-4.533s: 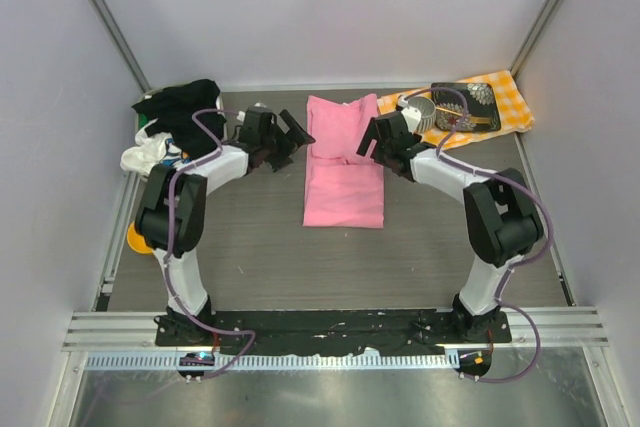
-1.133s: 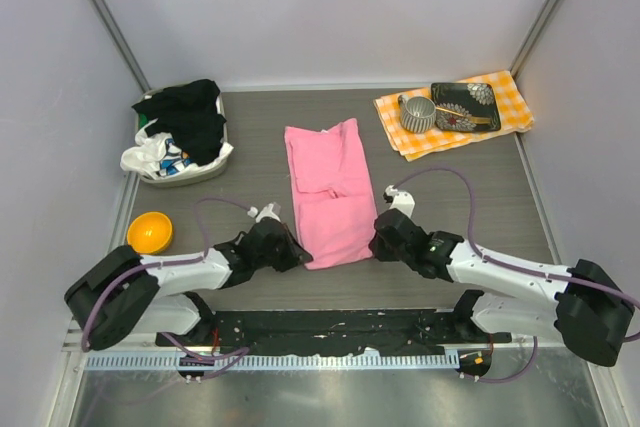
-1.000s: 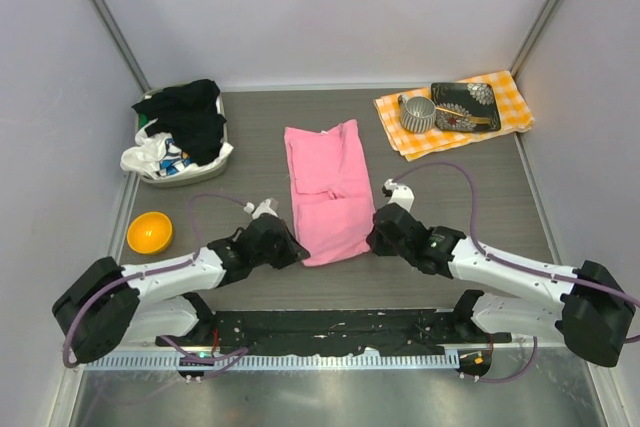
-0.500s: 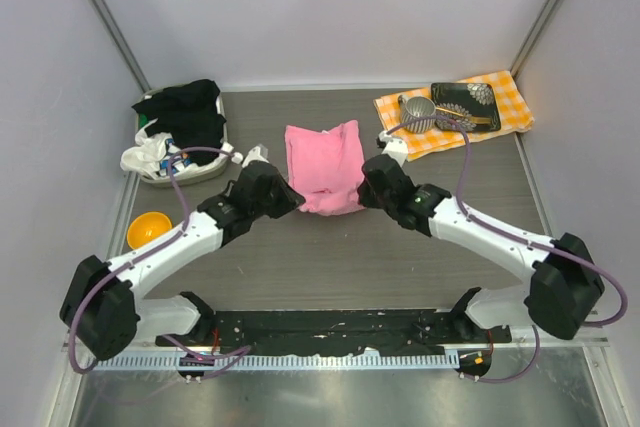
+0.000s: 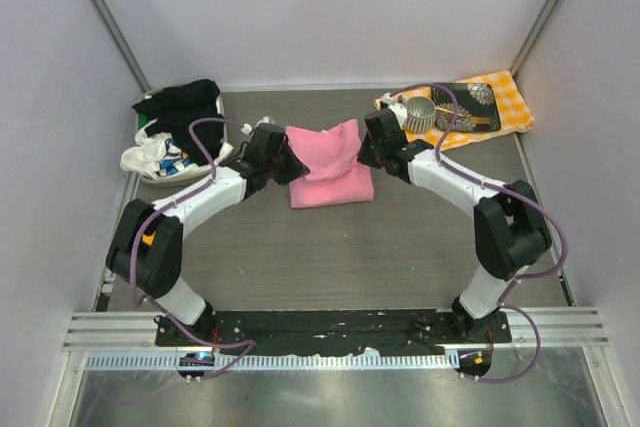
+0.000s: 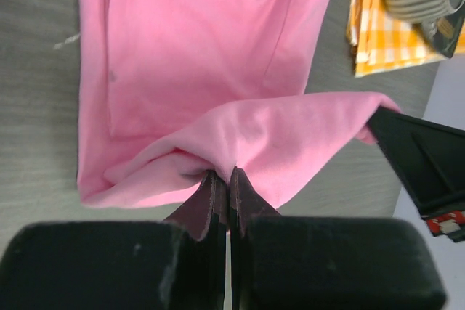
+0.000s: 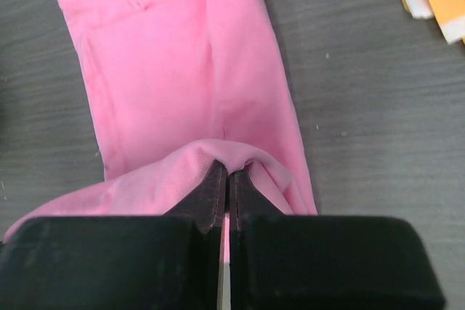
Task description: Fold and stack the t-shirts
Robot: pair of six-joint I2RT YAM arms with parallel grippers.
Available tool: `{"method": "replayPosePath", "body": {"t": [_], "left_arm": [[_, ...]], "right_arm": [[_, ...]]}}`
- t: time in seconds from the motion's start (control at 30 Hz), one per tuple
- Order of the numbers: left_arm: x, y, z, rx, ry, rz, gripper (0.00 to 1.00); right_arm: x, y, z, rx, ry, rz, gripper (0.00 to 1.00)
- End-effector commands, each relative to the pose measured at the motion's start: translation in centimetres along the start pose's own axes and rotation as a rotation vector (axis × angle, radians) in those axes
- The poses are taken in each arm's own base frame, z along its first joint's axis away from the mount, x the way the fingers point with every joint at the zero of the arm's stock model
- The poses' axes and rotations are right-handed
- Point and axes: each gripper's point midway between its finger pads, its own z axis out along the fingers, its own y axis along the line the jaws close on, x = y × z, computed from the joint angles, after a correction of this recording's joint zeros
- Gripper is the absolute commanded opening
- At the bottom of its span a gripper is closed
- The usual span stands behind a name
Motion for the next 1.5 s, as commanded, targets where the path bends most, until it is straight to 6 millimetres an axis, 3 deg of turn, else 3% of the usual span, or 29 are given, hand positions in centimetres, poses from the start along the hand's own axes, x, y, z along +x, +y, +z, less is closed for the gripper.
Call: {"method": "replayPosePath", "body": {"t": [0.0, 0.17, 0.23, 0.37, 0.4, 0.43, 0.5, 0.53, 0.57, 0.6, 0.63, 0.7, 0.77, 0.8, 0.83, 0.87, 0.9, 0.93, 1.0, 1.07, 1.17, 1.2, 1.23, 1.3, 1.4, 1.47], "left_arm": [[-4.5, -2.8, 0.3, 0.069, -0.062, 0.002, 0.0], [-7.1, -2.2, 1.5, 0.058, -0.075, -0.029, 0.0], [-7.5, -2.1, 2.0, 0.058, -0.066, -0.033, 0.0], [-9.0, -1.4, 3.6, 0.049, -0.071, -0.048, 0.0], [-8.7, -0.6, 4.8, 0.025, -0.055, -0.051, 0.02], [-9.5, -1.1, 5.1, 0.037, -0.066, -0.044, 0.15], [-10.3, -0.1, 7.1, 0.026, -0.066, -0.061, 0.35], [-11.6, -0.8, 7.5, 0.046, -0.086, -0.061, 0.58], [-12.9, -0.7, 7.9, 0.053, -0.099, -0.068, 0.98], [-13.2, 0.1, 9.2, 0.036, -0.092, -0.072, 1.0], [-14.9, -1.1, 9.1, 0.061, -0.124, -0.061, 1.0], [-16.7, -1.5, 8.7, 0.076, -0.155, -0.065, 1.0], [-18.1, -2.9, 7.3, 0.109, -0.191, -0.044, 1.0], [-18.3, -3.4, 6.5, 0.117, -0.204, -0.034, 1.0], [-18.6, -4.7, 4.7, 0.145, -0.228, -0.019, 1.0], [-18.4, -4.9, 4.0, 0.145, -0.228, -0.013, 1.0], [-18.0, -5.3, 3.3, 0.153, -0.225, -0.006, 1.0], [-17.1, -6.3, 1.9, 0.174, -0.219, 0.005, 1.0], [-15.0, -6.2, 1.3, 0.166, -0.182, 0.016, 1.0], [-12.7, -7.6, 0.3, 0.201, -0.144, 0.026, 1.0], [-8.2, -8.4, 0.3, 0.23, -0.052, 0.048, 1.0], [-6.8, -7.9, 0.7, 0.224, -0.023, 0.042, 1.0], [-5.5, -8.8, 0.7, 0.256, -0.006, 0.051, 1.0], [-3.6, -8.1, 1.7, 0.255, 0.026, 0.026, 1.0], [-2.1, -8.4, 3.4, 0.32, 0.063, -0.002, 1.0], [-1.9, -9.2, 4.1, 0.375, 0.071, -0.014, 1.0]], "right_arm": [[-4.2, 3.1, 1.1, -0.092, -0.07, 0.027, 0.01], [-6.5, 4.2, 2.6, -0.115, -0.081, 0.05, 0.01], [-6.5, 4.2, 3.8, -0.108, -0.067, 0.048, 0.01], [-8.0, 5.0, 5.2, -0.111, -0.072, 0.053, 0.01], [-8.3, 5.0, 5.6, -0.109, -0.076, 0.055, 0.01], [-9.1, 5.3, 5.9, -0.108, -0.093, 0.057, 0.01], [-8.9, 4.5, 7.7, -0.084, -0.083, 0.068, 0.01], [-9.9, 4.8, 7.9, -0.085, -0.103, 0.077, 0.05], [-9.7, 4.3, 9.2, -0.068, -0.099, 0.074, 0.15], [-9.9, 4.2, 9.6, -0.06, -0.109, 0.072, 0.49], [-11.0, 4.6, 9.7, -0.065, -0.135, 0.075, 0.66], [-11.6, 4.1, 10.0, -0.042, -0.156, 0.062, 0.93], [-12.4, 3.7, 9.2, -0.019, -0.198, 0.056, 0.95], [-14.0, 4.1, 7.3, -0.035, -0.249, 0.061, 0.95], [-13.0, 3.1, 7.1, -0.018, -0.247, 0.053, 0.96], [-14.0, 3.4, 6.1, -0.038, -0.288, 0.058, 0.96], [-15.4, 3.9, 3.9, -0.062, -0.327, 0.062, 0.97], [-14.7, 3.3, 3.5, -0.05, -0.316, 0.059, 0.97], [-15.1, 3.4, 1.4, -0.061, -0.326, 0.056, 0.98], [-14.0, 2.7, 0.6, -0.042, -0.288, 0.041, 0.98], [-13.0, 1.9, -1.7, -0.025, -0.277, 0.021, 0.98], [-11.9, 0.9, -2.0, -0.009, -0.261, 0.013, 0.98], [-12.6, 1.0, -3.8, -0.024, -0.295, 0.021, 0.99], [-12.4, 0.3, -5.1, -0.023, -0.311, 0.021, 0.99], [-11.1, -1.3, -6.6, -0.002, -0.31, 0.01, 0.99], [-11.2, -1.7, -8.1, -0.005, -0.329, 0.011, 0.99]]}}
